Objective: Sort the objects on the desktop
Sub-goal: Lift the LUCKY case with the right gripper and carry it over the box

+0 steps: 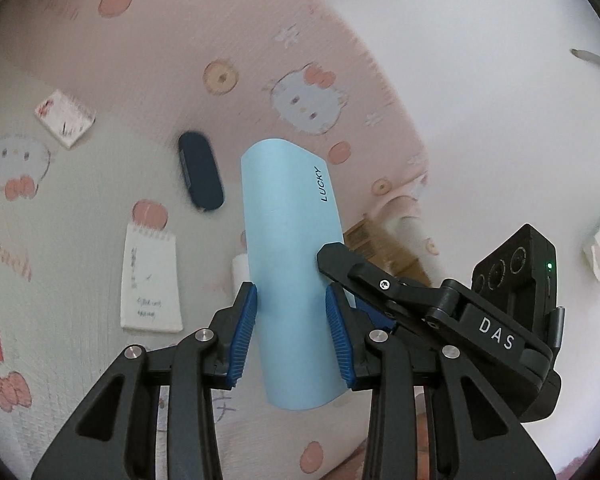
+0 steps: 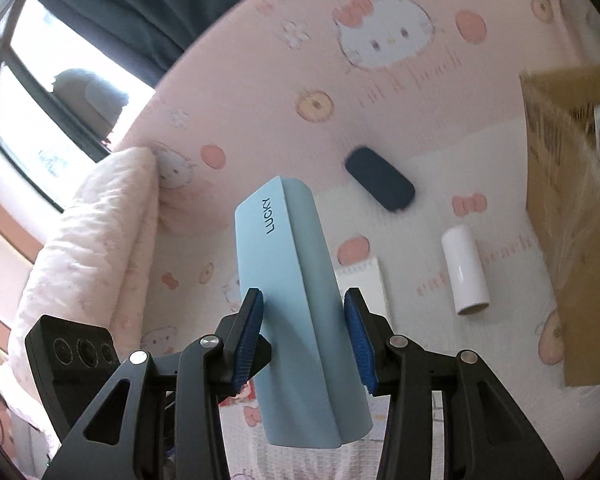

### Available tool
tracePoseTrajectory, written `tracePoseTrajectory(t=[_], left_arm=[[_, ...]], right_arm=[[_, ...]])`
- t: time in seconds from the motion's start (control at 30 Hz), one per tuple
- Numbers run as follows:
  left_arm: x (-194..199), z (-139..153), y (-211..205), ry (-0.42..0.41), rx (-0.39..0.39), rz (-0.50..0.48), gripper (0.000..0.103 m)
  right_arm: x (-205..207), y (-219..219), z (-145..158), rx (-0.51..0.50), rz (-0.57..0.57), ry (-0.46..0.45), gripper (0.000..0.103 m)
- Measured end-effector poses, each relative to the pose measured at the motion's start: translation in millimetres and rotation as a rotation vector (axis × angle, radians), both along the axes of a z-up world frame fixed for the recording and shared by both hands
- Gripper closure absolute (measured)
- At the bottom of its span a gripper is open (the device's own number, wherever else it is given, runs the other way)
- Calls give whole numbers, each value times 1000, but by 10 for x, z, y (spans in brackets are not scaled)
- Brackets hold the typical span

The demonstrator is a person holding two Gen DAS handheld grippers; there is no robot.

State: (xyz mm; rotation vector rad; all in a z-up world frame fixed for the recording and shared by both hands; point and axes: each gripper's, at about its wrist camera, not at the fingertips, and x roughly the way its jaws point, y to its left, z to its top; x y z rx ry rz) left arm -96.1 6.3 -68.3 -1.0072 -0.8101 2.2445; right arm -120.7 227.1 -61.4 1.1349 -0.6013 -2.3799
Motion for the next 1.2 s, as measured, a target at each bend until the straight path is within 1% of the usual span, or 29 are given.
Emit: tracePoseTrajectory(t=[0.23,0.37,0.5,0.7,0.9,1.03,1.2], left_arm=[[95,192,132,45,-9,-22,64],[93,253,300,59,-35,-41,64],[51,268,488,53,-51,-67,65],[-28,314,952,48,-61,-132,65],[-66,377,1524,65,-59,-203,65],[-87,378,1839,60,-61,-232,65],[-123,327,2166,47,-73,-247,66]], right_arm=[[116,131,234,-1,-10,52,64],[121,282,257,-16,-19,56,63],[107,489,238,-23,-27,51,63],[123,968,234,-29,-81,41,63],[144,1480,369,-18,-139,47,63],[124,1783,437,4,-166,46,64],[40,2081,435,14,-179,35,63]])
